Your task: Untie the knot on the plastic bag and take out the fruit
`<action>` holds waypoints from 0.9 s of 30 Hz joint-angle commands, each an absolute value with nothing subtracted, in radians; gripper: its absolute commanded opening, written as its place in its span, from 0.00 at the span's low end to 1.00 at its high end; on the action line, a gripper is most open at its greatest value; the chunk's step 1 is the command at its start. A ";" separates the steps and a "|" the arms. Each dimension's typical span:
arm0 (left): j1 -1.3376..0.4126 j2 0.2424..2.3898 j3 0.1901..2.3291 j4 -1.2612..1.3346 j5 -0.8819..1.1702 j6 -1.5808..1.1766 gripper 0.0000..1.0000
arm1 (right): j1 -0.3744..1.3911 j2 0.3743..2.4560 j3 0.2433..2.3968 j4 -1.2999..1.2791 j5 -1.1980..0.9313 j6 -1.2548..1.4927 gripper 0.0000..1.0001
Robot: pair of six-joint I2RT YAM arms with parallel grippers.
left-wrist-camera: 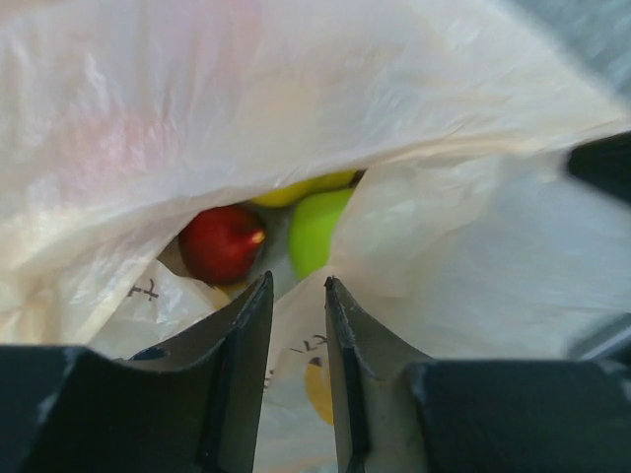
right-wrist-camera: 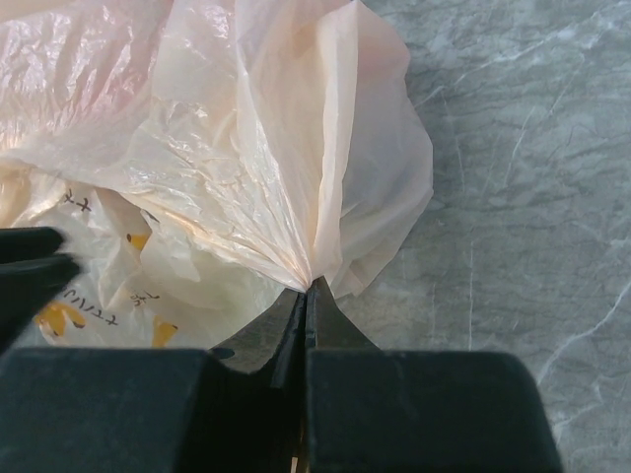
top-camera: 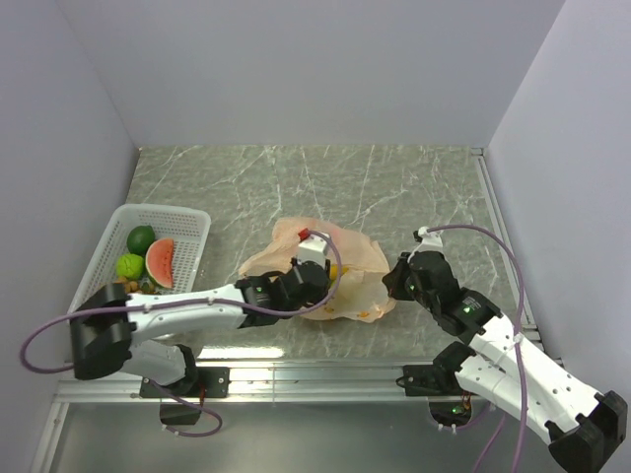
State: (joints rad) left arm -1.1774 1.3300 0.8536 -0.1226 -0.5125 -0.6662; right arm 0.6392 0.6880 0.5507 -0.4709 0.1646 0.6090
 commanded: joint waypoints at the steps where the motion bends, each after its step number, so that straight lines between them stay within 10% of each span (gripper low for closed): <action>1: -1.180 1.411 0.900 -0.133 -0.529 -0.632 0.33 | 0.646 0.687 0.571 -0.442 0.164 0.617 0.00; 6: -1.166 1.515 0.922 -0.110 -0.595 -0.615 0.37 | 0.647 0.686 0.566 -0.446 0.169 0.617 0.00; 13: -1.144 1.583 0.937 -0.063 -0.620 -0.612 0.66 | 0.647 0.680 0.554 -0.442 0.169 0.620 0.00; 23: -1.112 1.700 0.930 0.031 -0.609 -0.623 0.61 | 0.647 0.684 0.535 -0.426 0.161 0.627 0.00; 27: -1.111 1.724 0.937 0.022 -0.615 -0.632 0.34 | 0.647 0.678 0.532 -0.431 0.166 0.629 0.00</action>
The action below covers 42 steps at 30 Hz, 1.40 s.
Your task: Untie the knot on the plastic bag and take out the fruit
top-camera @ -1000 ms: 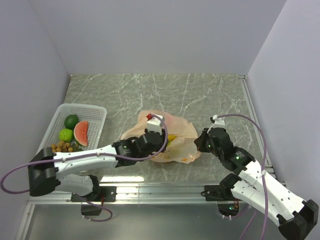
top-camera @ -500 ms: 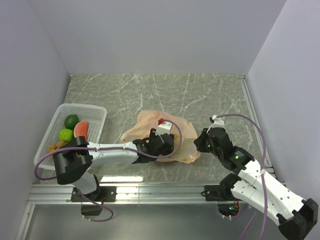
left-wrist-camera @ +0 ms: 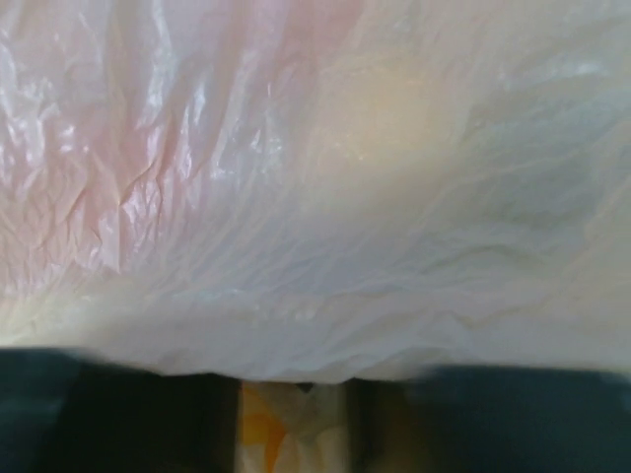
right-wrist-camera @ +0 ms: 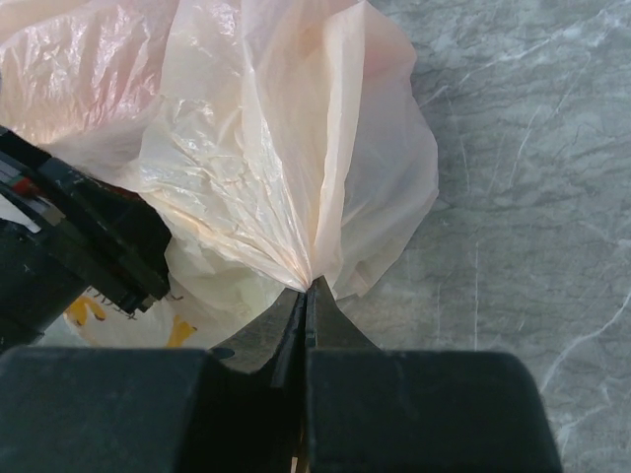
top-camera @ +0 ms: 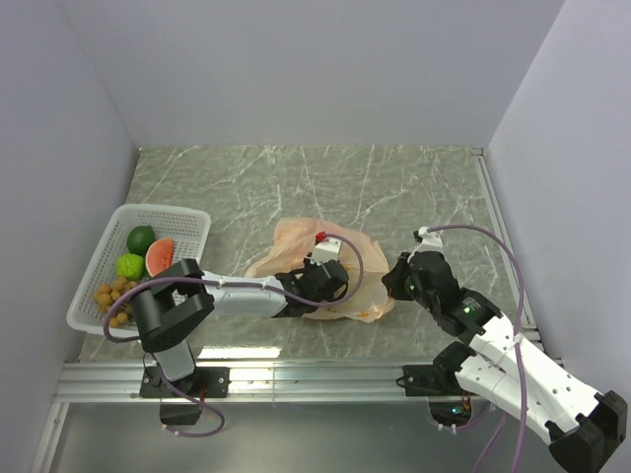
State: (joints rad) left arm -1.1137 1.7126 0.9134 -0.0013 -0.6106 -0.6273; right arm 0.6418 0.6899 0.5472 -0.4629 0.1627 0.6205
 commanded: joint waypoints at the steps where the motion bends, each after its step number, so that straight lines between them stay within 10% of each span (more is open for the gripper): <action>1: -1.111 1.717 0.936 0.015 -0.618 -0.635 0.19 | 0.647 0.677 0.532 -0.431 0.167 0.629 0.00; 3: -1.112 1.665 0.922 0.005 -0.620 -0.637 0.01 | 0.649 0.670 0.532 -0.434 0.170 0.627 0.00; 17: -1.034 1.047 0.880 -0.164 -0.370 -0.624 0.01 | 0.649 0.693 0.546 -0.436 0.196 0.620 0.00; 29: -0.383 1.024 0.952 -0.495 -0.747 -0.712 0.01 | 0.652 0.695 0.577 -0.456 0.190 0.603 0.00; 35: -0.036 1.114 0.953 -0.480 -0.590 -0.623 0.01 | 0.652 0.677 0.586 -0.468 0.181 0.591 0.00; 38: 0.064 1.120 0.905 -0.431 -0.542 -0.621 0.21 | 0.652 0.666 0.583 -0.469 0.178 0.583 0.00; 42: 0.081 1.105 0.910 -0.433 -0.515 -0.621 0.98 | 0.653 0.649 0.578 -0.480 0.187 0.578 0.00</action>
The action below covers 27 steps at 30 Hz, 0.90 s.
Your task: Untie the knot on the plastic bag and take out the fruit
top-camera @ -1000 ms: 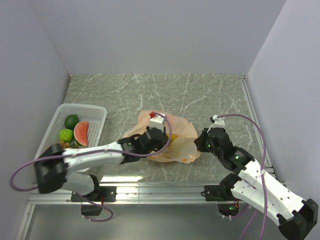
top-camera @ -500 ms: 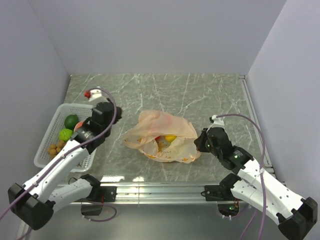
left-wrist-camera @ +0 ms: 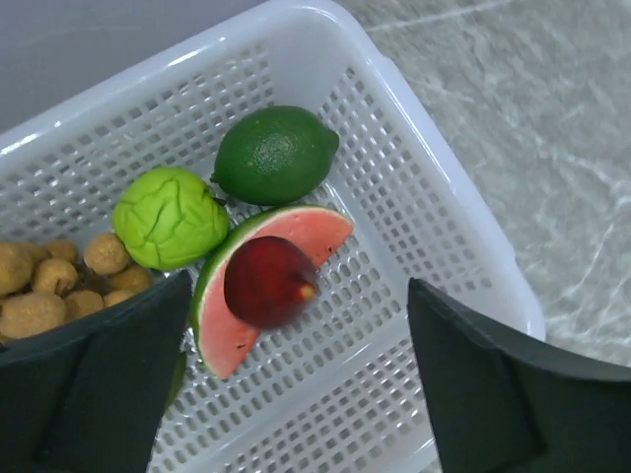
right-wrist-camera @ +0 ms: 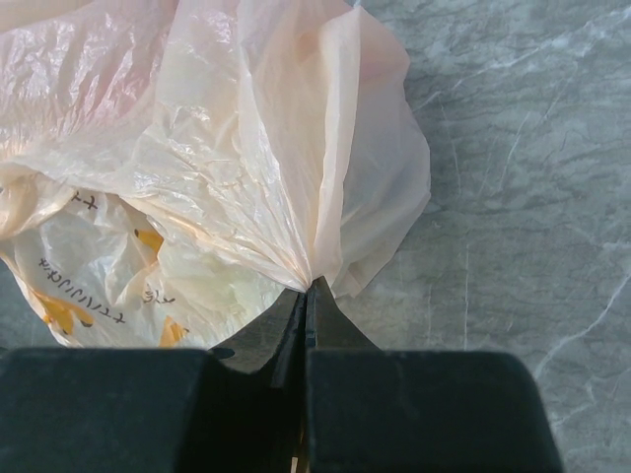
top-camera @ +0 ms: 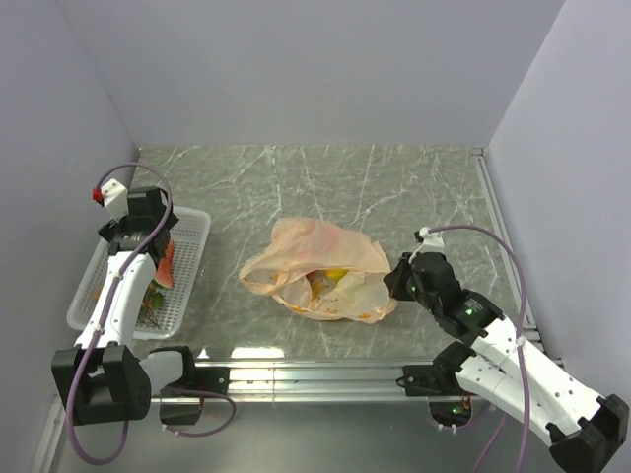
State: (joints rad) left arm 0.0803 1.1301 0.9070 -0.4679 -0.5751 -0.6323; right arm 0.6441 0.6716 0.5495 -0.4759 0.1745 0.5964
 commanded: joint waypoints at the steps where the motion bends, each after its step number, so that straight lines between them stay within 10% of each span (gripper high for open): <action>1: 0.081 1.095 0.910 -0.436 -0.509 -0.621 0.99 | 0.652 0.646 0.577 -0.480 0.187 0.578 0.00; 8: 0.019 0.944 0.888 -0.405 -0.180 -0.574 0.95 | 0.652 0.637 0.581 -0.466 0.192 0.583 0.00; 16: -0.572 0.908 0.833 -0.236 0.015 -0.650 0.81 | 0.652 0.673 0.603 -0.479 0.235 0.577 0.00; 27: -1.064 1.277 0.945 -0.150 -0.147 -0.696 0.59 | 0.652 0.653 0.604 -0.506 0.233 0.594 0.00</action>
State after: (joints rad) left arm -1.0237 1.1984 0.8940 -0.2062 -0.0711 -0.6537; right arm 0.6456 0.6697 0.5610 -0.5026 0.2100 0.5861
